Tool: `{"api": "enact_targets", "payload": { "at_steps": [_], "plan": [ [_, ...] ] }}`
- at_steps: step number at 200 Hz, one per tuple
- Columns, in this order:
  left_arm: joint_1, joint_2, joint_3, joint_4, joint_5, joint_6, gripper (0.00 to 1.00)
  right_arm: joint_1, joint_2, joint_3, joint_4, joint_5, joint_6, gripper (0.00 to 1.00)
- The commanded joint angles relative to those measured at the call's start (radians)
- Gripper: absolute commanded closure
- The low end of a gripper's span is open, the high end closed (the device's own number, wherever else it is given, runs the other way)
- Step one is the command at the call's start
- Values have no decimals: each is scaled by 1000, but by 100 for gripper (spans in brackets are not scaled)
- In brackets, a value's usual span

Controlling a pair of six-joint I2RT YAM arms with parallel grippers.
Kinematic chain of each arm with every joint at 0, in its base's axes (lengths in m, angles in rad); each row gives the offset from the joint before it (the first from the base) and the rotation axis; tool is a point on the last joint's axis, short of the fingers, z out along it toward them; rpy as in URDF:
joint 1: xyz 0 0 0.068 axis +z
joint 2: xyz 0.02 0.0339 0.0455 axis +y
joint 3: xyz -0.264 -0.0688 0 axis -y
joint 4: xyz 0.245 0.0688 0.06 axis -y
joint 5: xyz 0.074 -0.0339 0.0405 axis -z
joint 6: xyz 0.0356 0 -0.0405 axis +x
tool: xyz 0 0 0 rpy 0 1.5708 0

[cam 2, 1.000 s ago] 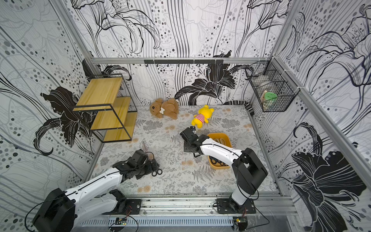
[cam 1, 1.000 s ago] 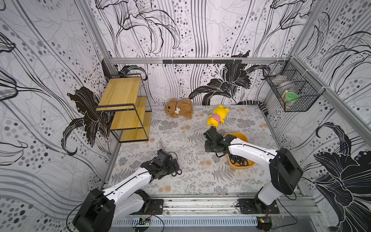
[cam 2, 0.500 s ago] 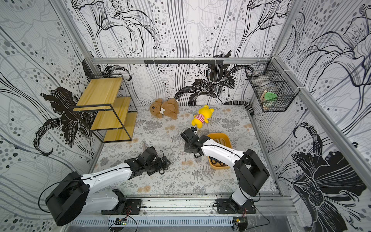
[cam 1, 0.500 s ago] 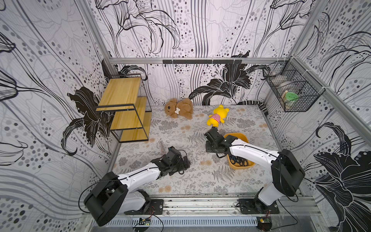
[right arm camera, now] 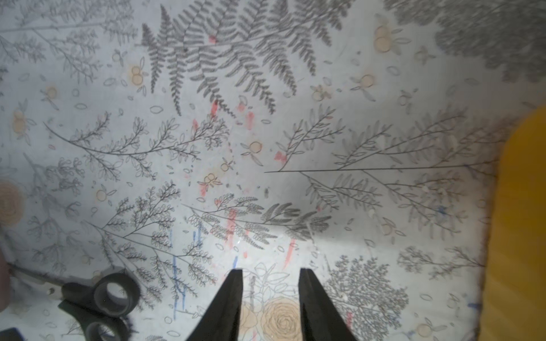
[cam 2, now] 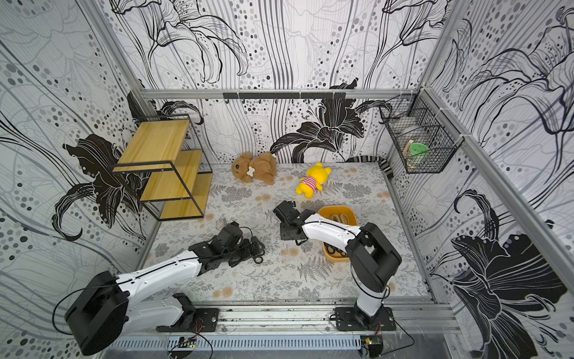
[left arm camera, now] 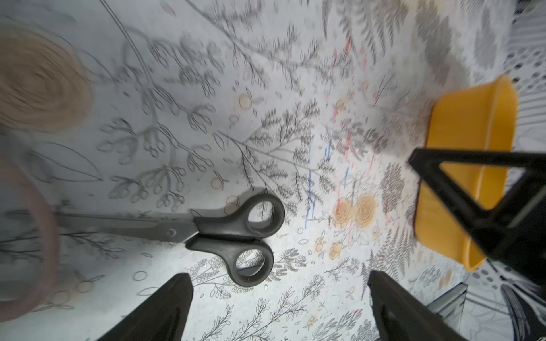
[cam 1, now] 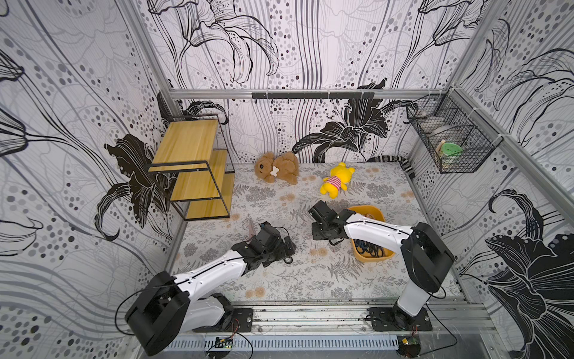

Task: Put the scissors into the storage box
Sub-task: Adjust the scissors at the center of the board, then pick up the scissors from the center of the board.

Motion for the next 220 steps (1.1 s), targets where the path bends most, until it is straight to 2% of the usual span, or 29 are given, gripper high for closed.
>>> {"api": "enact_targets", "payload": {
  "at_steps": [1,29,52,69,121,220],
  "plan": [
    [99,-78,-28,-68,-85,11,3,38,50,75,-26,-32,-62,63],
    [257,-136,-48,-90,-81,47,3,95,127,172,-42,-68,-117,63],
    [384,-128,-70,-58,-15,57,3,132,199,254,-78,-100,-169,64],
    [441,-111,-80,-24,24,48,3,157,242,308,-118,-103,-198,67],
    [493,-88,-77,36,55,29,3,182,290,369,-202,-78,-231,72],
    [497,-105,-106,45,54,22,3,198,336,383,-223,-94,-254,73]
  ]
}}
